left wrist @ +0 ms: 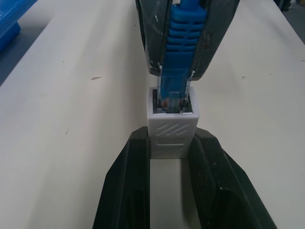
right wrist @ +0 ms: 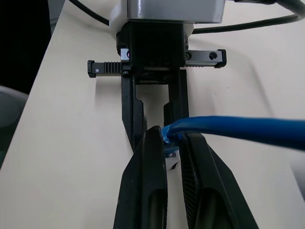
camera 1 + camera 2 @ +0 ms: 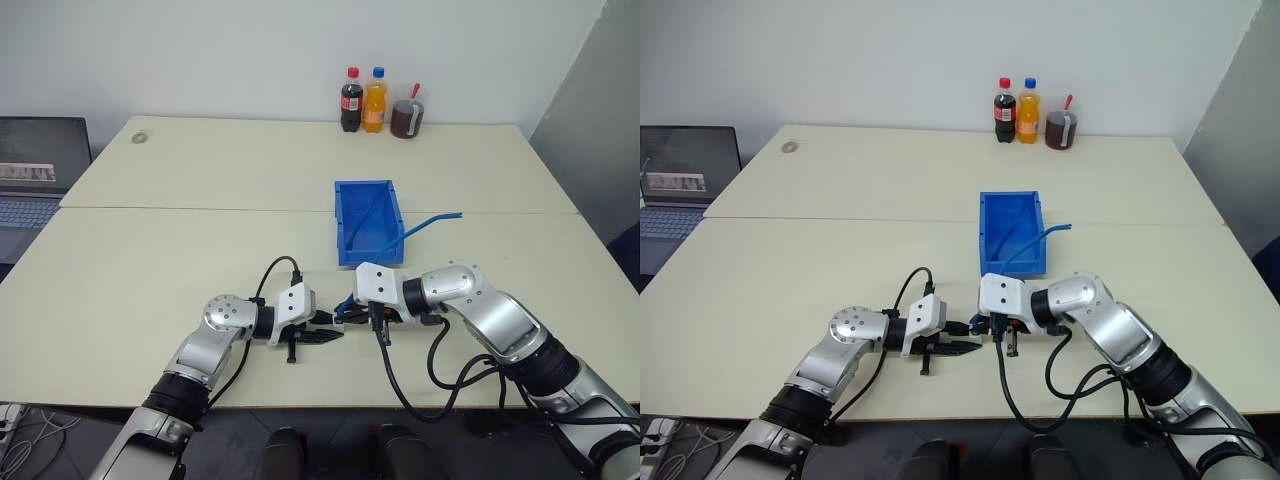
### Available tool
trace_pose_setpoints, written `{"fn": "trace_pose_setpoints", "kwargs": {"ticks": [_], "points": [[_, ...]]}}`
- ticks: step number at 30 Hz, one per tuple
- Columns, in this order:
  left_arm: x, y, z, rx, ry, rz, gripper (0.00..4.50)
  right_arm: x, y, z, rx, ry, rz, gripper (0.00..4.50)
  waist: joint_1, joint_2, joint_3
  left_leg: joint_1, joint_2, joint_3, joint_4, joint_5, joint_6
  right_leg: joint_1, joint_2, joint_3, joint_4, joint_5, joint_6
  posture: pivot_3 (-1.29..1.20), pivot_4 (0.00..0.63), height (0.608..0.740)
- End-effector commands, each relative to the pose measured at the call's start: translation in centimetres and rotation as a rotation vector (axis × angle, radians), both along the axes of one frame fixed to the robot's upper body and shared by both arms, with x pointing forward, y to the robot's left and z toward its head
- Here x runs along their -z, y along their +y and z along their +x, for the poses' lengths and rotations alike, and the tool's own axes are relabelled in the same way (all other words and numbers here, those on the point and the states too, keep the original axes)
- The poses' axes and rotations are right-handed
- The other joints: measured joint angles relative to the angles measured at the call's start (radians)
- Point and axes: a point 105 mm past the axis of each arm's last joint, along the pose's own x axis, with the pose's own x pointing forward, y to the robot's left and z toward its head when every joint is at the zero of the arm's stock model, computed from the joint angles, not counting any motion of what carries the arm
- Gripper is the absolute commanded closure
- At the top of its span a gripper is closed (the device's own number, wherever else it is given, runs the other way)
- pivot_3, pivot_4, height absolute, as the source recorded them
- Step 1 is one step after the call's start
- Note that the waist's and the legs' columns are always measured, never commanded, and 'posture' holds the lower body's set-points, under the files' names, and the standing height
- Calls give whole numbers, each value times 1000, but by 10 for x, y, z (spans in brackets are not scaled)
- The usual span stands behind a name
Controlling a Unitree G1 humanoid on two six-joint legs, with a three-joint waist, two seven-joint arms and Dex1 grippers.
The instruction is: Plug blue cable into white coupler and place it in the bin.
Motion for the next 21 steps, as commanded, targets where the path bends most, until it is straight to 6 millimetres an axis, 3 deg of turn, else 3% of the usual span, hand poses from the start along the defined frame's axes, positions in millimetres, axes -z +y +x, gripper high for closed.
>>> {"fn": "trace_pose_setpoints", "kwargs": {"ticks": [1, 8, 12, 14, 17, 21], "points": [[1, -6, -2, 21, -3, 3, 3719, 40, -18, 5, 85, 105, -131, 4378, 0, 1, -1, 0, 0, 0, 0, 0, 0, 0, 0, 0, 0, 0, 0, 0, 150, 740], [0, -4, -3, 15, -8, 3, 3719, 67, -30, 4, 121, 184, -177, 4378, -1, 3, -9, 2, 0, 0, 0, 0, 0, 1, 0, 0, 0, -1, -1, 0, 150, 740], [-1, -4, -2, 13, -22, 3, 3719, 67, -30, 6, 136, 184, -162, 4378, -1, 4, -12, 3, 0, 1, -1, 0, 0, 1, 0, 0, 0, -2, -3, 0, 150, 740], [-5, -4, 2, -2, -30, -18, 3015, 62, -31, 8, 148, 182, -141, 4378, -1, 4, -12, 3, 1, 1, -1, 0, 0, 1, 1, 1, 0, -2, -3, 0, 150, 740], [-12, -3, 5, -18, -32, -46, 2431, 51, -31, 7, 163, 178, -96, 4378, -1, 4, -13, 3, 1, 1, -1, 0, 0, 1, 1, 1, 0, -2, -3, 0, 150, 740], [-28, 3, 7, -56, -44, -75, 1589, 16, -31, 4, 236, 199, 38, 4378, -1, 4, -11, 1, 1, 1, -1, 0, 0, 1, 0, 1, 0, -2, -3, 0, 150, 740]]}}
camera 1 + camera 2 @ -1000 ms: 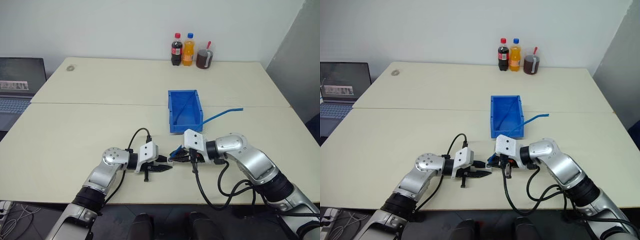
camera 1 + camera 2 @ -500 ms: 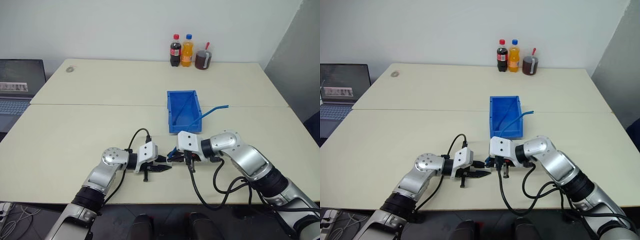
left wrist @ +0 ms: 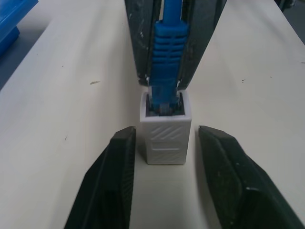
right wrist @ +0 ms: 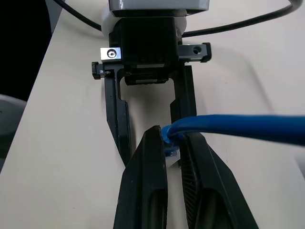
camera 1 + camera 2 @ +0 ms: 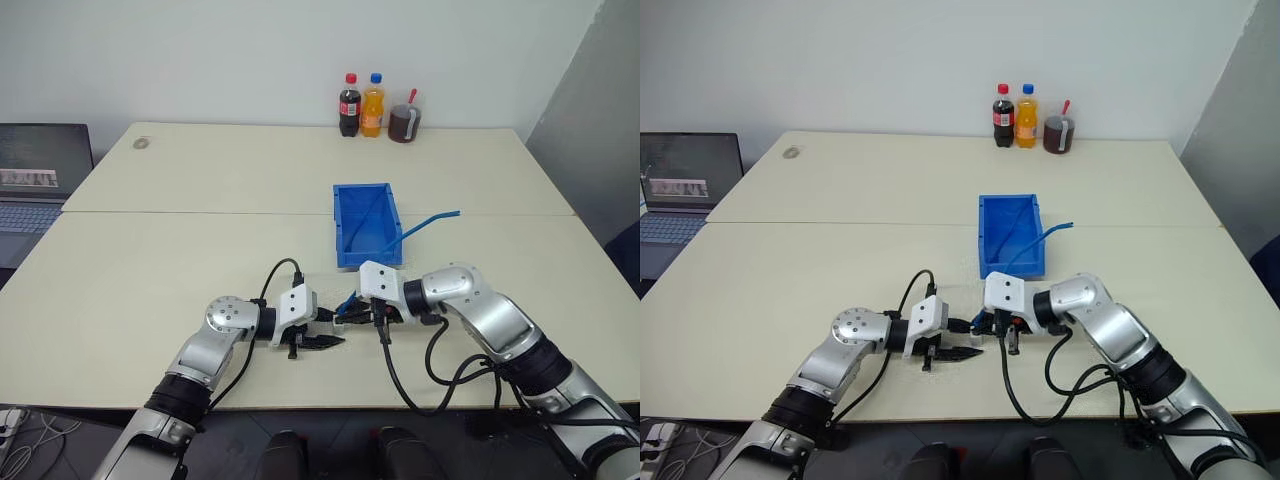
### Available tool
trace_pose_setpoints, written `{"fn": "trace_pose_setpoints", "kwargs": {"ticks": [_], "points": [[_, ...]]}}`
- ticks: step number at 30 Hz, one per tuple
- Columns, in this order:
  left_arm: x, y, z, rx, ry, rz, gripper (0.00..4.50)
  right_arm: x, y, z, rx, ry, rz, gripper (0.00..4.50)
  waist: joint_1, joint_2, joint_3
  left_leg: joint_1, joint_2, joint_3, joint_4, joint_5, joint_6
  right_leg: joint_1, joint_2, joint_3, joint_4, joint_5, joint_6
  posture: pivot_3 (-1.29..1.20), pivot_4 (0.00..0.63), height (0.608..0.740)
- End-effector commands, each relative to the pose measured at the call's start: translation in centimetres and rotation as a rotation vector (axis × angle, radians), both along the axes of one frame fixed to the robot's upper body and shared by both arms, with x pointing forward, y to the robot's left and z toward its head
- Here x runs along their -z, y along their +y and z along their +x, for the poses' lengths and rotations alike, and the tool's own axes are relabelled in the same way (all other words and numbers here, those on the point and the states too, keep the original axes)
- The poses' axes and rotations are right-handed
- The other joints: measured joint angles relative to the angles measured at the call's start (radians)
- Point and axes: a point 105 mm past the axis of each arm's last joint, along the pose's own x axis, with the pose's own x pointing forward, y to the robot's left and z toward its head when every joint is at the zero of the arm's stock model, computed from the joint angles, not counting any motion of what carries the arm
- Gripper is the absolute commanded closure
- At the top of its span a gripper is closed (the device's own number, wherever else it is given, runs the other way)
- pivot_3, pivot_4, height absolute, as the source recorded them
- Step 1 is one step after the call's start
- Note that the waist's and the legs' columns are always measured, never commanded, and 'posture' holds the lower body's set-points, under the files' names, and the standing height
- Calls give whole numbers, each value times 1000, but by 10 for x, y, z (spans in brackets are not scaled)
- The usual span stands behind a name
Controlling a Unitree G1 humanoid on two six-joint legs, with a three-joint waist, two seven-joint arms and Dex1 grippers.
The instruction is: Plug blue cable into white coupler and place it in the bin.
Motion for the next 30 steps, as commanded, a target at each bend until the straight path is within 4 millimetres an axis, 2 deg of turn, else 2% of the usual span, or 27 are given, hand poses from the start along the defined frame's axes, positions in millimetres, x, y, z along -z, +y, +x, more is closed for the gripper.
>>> {"fn": "trace_pose_setpoints", "kwargs": {"ticks": [1, 6, 8, 12, 17, 18, 22, 25, 29, 30], "points": [[-33, 6, 5, -44, -69, -63, 1448, -6, -21, 1, 184, 134, 24, 4378, 0, -1, 2, -1, 0, 0, 0, 0, 0, -1, 0, 0, 0, 0, 0, 0, 150, 740], [-66, 14, -5, -129, -102, -133, 362, -55, -32, 0, 279, 191, 151, 4378, -1, -1, 9, -4, 1, 0, -4, 0, 0, -5, -3, 0, 0, 1, 5, 0, 150, 740], [-80, 15, -6, -195, -113, -181, 43, -72, -40, 13, 335, 208, 186, 4378, -2, -2, 15, -4, 1, 0, -6, 0, 0, -5, -3, 0, -1, 0, 5, 0, 150, 740], [-100, 16, -6, -347, -130, -268, 43, -105, -53, 56, 444, 213, 251, 4378, -8, -5, 22, -4, 1, -1, -7, 0, 0, -6, -2, -1, -1, 0, 5, 0, 150, 740], [-102, 16, -9, -506, -124, -334, 43, -125, -53, 105, 523, 190, 264, 4378, -19, -6, 25, -3, 0, 0, -11, 0, 0, -6, -3, 0, -2, 0, 5, 0, 150, 740], [-101, 16, -10, -531, -123, -342, 0, -125, -52, 113, 535, 185, 261, 3686, -21, -6, 25, -3, -1, 1, -11, 0, 0, -6, -3, 0, -2, 0, 5, 0, 150, 740], [-97, 15, -14, -607, -118, -368, 0, -124, -40, 136, 555, 172, 245, 2836, -24, -7, 25, -6, -1, 1, -13, 0, 0, -9, -3, 0, -2, 1, 3, 0, 150, 740], [-93, 15, -17, -638, -115, -370, 0, -122, -35, 144, 553, 160, 223, 2212, -26, -7, 25, -15, 0, 3, -12, 0, 0, -20, -3, 1, 0, 3, 0, 0, 150, 740], [-91, 22, -13, -689, -123, -368, 0, -124, -36, 151, 555, 128, 205, 1091, -21, -6, 25, -17, 0, 2, -12, 0, 0, -22, -4, 0, 0, 3, -1, 0, 150, 740], [-91, 24, -10, -711, -120, -369, 0, -125, -38, 152, 557, 120, 204, 939, -19, -6, 25, -18, 0, 2, -12, 0, 0, -22, -4, 0, 0, 3, -1, 0, 150, 740]]}}
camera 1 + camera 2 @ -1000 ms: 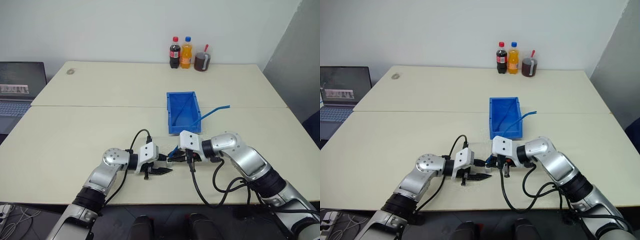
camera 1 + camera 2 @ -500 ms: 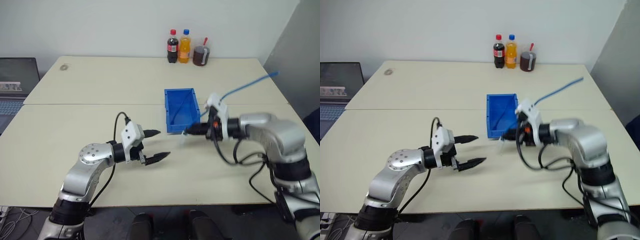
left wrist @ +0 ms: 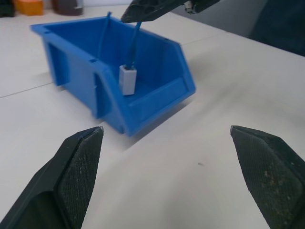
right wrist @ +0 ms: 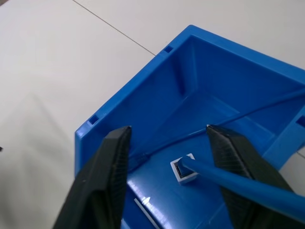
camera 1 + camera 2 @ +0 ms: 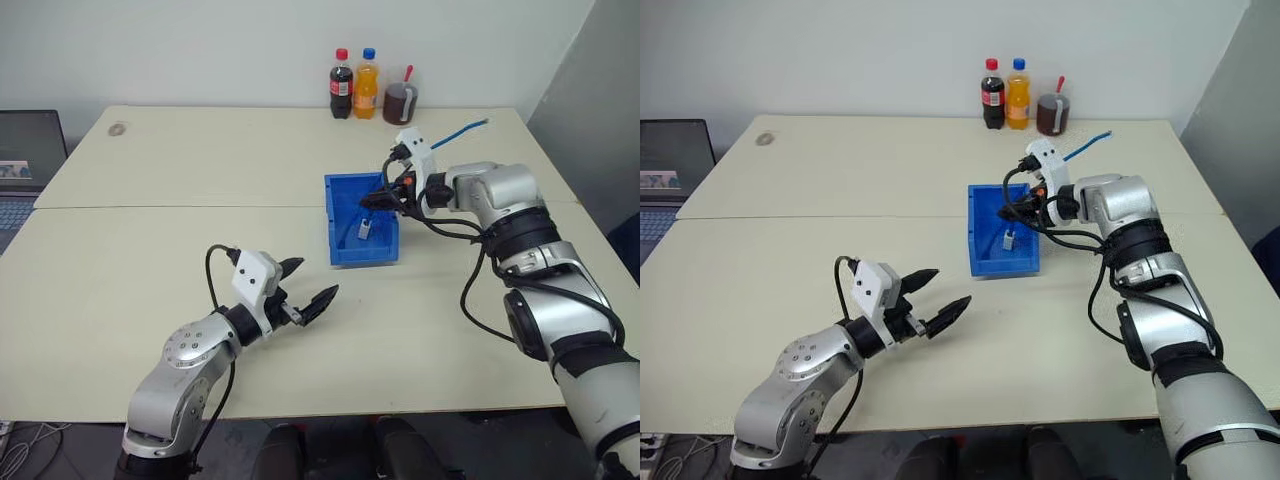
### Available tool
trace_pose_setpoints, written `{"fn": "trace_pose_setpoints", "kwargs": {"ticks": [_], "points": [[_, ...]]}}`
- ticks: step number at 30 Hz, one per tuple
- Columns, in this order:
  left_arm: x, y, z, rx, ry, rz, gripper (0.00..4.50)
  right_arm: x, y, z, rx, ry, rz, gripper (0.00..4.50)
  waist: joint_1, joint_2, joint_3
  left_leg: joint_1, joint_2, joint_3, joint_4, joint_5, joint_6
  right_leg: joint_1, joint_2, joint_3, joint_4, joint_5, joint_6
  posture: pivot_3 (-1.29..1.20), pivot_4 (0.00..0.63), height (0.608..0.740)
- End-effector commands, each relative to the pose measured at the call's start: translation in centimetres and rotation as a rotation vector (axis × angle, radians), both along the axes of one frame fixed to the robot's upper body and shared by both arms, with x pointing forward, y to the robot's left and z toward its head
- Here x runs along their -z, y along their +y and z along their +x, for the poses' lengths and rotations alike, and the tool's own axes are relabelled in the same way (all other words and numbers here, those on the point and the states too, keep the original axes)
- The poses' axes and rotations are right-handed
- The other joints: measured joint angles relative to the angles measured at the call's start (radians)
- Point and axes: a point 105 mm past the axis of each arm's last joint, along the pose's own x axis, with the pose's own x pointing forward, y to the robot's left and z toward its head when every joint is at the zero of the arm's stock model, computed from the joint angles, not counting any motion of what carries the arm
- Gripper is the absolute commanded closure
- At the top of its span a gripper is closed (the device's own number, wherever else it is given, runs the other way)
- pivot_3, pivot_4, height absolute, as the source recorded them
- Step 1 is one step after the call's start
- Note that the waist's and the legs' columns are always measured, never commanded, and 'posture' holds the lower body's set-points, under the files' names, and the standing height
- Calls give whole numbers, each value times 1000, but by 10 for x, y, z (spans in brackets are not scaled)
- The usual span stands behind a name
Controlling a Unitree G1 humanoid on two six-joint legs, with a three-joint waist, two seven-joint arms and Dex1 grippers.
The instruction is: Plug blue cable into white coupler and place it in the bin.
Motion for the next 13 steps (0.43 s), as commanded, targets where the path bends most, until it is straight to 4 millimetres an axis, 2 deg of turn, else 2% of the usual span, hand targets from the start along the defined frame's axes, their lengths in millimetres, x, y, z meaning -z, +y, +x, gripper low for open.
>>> {"fn": "trace_pose_setpoints", "kwargs": {"ticks": [1, 3, 4, 8, 11, 13], "points": [[-12, 6, 5, -60, -49, -13, 0, -25, -3, 6, -9, -95, -10, 721, 3, 0, 0, 0, 0, 0, 0, 0, 0, 0, 0, 0, 0, 0, 0, 0, 150, 740], [-10, 10, 11, -98, -24, -28, 0, -31, -10, 8, 4, -113, -18, 179, 4, 0, 0, 0, -1, 1, 0, 0, 0, 0, -1, 0, 0, 0, 0, 0, 150, 740], [-9, 12, 14, -113, -18, -37, 0, -34, -16, 8, 11, -121, -24, 85, 4, 0, 0, 0, -1, 1, 0, 0, 0, 0, -1, 0, 0, 0, 0, 0, 150, 740], [-9, 17, 22, -159, -7, -53, 0, -37, -40, 1, 17, -142, -59, 85, 12, 0, 0, 0, -1, 0, 0, 0, 0, 0, -1, 0, 0, 0, 0, 0, 150, 740], [-10, 26, 31, -217, -5, -73, 0, -28, -68, -20, 12, -176, -115, 85, 22, 0, 0, -1, -1, -1, 0, 0, 0, 1, -1, -1, -1, 0, 1, 0, 150, 740], [-11, 31, 33, -239, -4, -95, 0, -20, -78, -38, 4, -179, -132, 85, 24, 0, 0, -1, -1, -2, 0, 0, 0, 1, -1, -2, -1, 0, 1, 0, 150, 740]]}}
